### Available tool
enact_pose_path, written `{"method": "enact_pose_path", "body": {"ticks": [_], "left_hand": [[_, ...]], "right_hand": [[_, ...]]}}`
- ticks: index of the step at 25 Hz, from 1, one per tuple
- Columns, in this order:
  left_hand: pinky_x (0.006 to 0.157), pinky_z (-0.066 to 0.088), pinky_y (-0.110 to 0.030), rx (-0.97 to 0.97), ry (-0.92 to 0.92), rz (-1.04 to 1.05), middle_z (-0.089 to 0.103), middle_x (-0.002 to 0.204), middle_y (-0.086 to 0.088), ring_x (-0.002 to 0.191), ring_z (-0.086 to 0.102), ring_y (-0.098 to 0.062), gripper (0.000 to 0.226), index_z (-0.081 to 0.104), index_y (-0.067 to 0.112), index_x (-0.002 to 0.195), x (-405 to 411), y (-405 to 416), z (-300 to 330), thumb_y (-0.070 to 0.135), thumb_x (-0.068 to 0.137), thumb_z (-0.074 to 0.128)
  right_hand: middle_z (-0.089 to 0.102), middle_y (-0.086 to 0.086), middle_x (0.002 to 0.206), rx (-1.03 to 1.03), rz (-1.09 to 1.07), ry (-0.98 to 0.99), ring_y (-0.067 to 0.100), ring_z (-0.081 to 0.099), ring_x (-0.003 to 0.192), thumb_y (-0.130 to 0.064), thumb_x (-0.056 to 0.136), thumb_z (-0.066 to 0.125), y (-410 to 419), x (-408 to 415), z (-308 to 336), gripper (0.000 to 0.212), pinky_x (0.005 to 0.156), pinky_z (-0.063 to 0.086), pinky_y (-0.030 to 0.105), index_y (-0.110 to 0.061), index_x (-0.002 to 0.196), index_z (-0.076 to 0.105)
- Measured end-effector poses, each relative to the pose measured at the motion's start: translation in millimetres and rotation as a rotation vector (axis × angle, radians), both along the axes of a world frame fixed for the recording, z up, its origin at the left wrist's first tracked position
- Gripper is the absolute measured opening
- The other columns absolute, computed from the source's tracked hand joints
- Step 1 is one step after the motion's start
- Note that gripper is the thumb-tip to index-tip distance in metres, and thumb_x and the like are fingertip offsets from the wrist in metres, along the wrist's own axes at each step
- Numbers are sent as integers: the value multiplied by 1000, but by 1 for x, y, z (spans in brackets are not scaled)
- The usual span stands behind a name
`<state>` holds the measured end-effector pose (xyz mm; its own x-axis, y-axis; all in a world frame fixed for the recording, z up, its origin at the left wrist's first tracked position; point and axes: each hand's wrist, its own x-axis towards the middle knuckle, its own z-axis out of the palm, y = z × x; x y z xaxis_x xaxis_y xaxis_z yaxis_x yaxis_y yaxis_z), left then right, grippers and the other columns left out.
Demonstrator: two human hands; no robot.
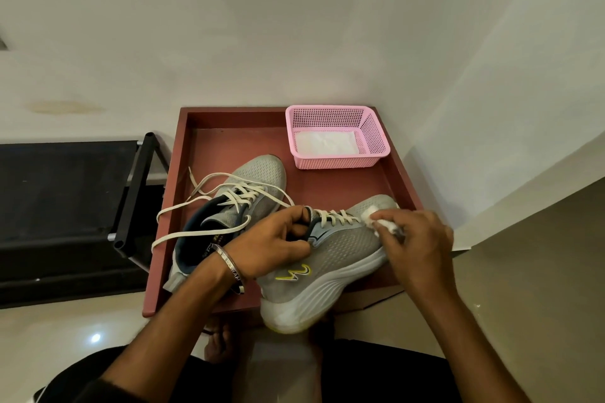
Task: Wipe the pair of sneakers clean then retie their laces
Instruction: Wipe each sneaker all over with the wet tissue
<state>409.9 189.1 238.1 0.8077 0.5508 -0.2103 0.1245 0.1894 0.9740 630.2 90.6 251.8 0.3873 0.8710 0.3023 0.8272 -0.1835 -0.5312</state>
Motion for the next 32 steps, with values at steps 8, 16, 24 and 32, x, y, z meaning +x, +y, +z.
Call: {"method": "enact_pose_path", "body": {"ticks": [8, 16, 24, 32], "left_hand": [[59, 44, -18, -16, -27, 27, 70, 99, -9, 70, 56, -10, 38, 47, -5, 119, -2, 1, 0, 1, 81, 51], [56, 45, -14, -15, -28, 92, 71, 94, -4, 64, 60, -1, 31, 54, 6, 107, -1, 1, 1, 1, 77, 51], [63, 50, -17, -10, -28, 95, 72, 103, -9, 78, 65, -6, 34, 52, -1, 114, -1, 1, 1, -3, 80, 53], [67, 50, -20, -5, -48, 94, 73, 100, -5, 82, 64, -10, 33, 53, 3, 109, -1, 1, 0, 2, 76, 53]], "right_hand": [[64, -12, 96, -20, 169, 215, 9, 61, 89, -22, 82, 75, -9, -20, -2, 21, 73, 56, 34, -33, 100, 75], [66, -16, 97, -42, 173, 295, 5, 62, 91, -13, 83, 75, -14, -19, 1, 21, 72, 53, 19, -26, 99, 75], [69, -11, 96, 97, -119, 250, 13, 66, 92, -11, 87, 70, 1, 7, -4, 20, 74, 52, 24, -25, 100, 72], [67, -10, 96, 134, -118, 219, 16, 66, 92, -5, 86, 70, 5, 19, -3, 20, 74, 51, 20, -18, 101, 74]]}}
